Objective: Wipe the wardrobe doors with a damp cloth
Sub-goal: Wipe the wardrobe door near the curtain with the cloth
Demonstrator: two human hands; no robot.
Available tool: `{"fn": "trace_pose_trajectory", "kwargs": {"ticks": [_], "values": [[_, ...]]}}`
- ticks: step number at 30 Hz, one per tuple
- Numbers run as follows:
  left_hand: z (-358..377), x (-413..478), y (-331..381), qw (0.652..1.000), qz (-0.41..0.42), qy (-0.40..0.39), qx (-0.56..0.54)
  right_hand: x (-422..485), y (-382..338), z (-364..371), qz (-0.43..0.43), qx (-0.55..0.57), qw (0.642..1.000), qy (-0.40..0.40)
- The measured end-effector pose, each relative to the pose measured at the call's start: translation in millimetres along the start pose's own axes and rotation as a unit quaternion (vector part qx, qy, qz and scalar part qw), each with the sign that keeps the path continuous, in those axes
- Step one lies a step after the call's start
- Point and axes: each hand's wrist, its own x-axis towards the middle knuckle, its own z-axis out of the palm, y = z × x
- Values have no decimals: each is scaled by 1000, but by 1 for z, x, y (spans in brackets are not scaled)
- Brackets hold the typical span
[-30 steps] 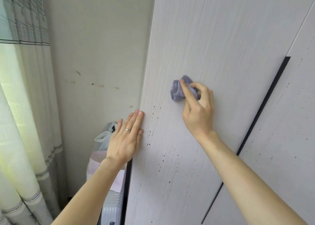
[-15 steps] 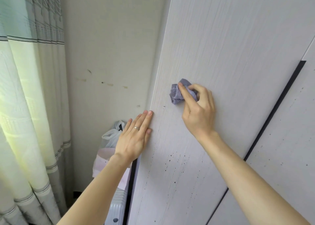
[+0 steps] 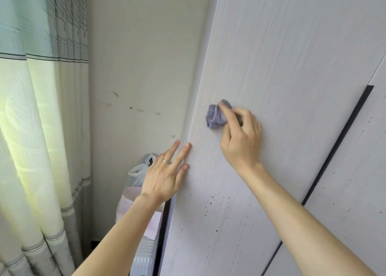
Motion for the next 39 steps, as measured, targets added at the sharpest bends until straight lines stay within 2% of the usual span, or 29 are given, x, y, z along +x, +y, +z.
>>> {"fn": "trace_pose_trajectory", "kwargs": {"ticks": [2,4,9,12,15,18,20,22,26,28,30,32,34,36,39], "values": [[-2,-3,3,1000,-20,2,-12,0,-6,7,-10,-1,1000,18],[-5,-7,3,999,-34,-11,-25,-28,-12,15,-59,-2,998,4],[-15,-25,0,997,-24,-68,18,-138,-18,12,-171,-1,978,-123],[-16,-35,-1,997,-3,-56,61,-163,-14,1,-176,-18,969,-173],[-13,-32,0,994,47,-27,97,-131,2,-10,-99,-30,985,-140],[-11,-21,11,989,89,-1,120,-85,39,-29,76,-30,995,-48],[-6,-10,23,985,112,-2,130,-78,63,-42,148,-38,988,-13],[0,-1,34,985,113,-5,134,-106,75,-49,157,-40,986,-46],[20,3,58,986,74,-17,146,-200,84,-66,192,-66,957,-207],[28,0,64,987,49,-23,151,-210,91,-79,156,-58,957,-240],[34,1,66,987,40,-21,154,-188,104,-88,118,-50,968,-218],[39,2,66,986,42,-14,160,-151,128,-100,194,-59,963,-176],[47,1,66,985,41,3,170,-116,153,-110,231,-107,960,-114],[55,2,66,983,38,24,179,-103,171,-118,194,-114,972,-72],[67,5,68,980,38,48,192,-127,184,-118,120,-101,986,-64]]}}
